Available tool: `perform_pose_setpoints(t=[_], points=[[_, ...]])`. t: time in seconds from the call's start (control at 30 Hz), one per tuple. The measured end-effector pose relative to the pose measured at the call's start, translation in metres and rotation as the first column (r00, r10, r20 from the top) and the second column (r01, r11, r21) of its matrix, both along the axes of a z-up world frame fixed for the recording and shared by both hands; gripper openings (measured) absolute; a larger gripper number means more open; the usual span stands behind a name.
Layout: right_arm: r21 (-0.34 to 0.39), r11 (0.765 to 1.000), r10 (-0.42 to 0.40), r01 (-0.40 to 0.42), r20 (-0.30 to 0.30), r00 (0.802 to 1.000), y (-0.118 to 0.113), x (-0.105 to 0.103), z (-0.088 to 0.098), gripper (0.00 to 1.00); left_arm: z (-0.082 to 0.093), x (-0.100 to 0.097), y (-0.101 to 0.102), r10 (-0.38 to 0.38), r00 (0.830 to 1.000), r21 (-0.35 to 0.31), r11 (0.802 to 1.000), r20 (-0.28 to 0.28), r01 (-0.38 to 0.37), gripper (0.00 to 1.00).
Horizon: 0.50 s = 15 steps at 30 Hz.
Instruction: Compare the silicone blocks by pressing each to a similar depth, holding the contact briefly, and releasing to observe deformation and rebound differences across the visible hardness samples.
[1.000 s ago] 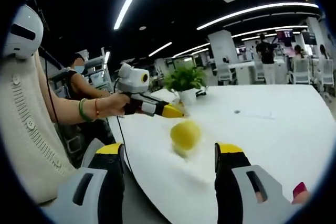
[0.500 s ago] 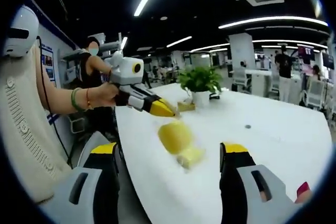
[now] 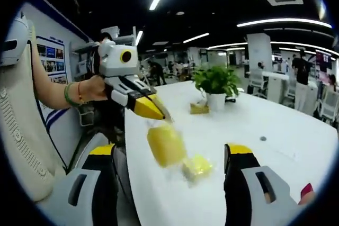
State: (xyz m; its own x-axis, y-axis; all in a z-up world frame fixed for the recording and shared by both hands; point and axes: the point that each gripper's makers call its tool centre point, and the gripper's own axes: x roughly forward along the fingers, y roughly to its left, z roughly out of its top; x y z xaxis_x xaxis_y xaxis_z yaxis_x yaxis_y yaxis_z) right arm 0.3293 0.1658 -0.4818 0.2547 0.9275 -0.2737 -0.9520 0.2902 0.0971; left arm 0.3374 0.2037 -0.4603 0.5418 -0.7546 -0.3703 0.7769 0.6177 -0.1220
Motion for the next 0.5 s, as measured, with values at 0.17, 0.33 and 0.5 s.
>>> perform_pose_setpoints(t=[0.17, 0.33, 0.5], points=[[-0.005, 0.999, 0.05, -0.05, -0.017, 0.999, 0.024, 0.004, -0.005, 0.74, 0.005, -0.002, 0.006, -0.015, 1.0, 0.02, 1.0, 0.012, 0.015, 0.0], [-0.025, 0.996, 0.087, -0.088, -0.042, 0.995, 0.049, 0.008, -0.02, 0.74, 0.007, -0.002, 0.012, -0.028, 1.0, 0.028, 0.999, 0.01, 0.027, 0.0], [-0.042, 0.993, 0.112, -0.114, -0.052, 0.992, 0.064, 0.01, -0.031, 0.7, 0.008, 0.0, 0.015, -0.04, 0.999, 0.038, 0.998, 0.01, 0.039, 0.0]])
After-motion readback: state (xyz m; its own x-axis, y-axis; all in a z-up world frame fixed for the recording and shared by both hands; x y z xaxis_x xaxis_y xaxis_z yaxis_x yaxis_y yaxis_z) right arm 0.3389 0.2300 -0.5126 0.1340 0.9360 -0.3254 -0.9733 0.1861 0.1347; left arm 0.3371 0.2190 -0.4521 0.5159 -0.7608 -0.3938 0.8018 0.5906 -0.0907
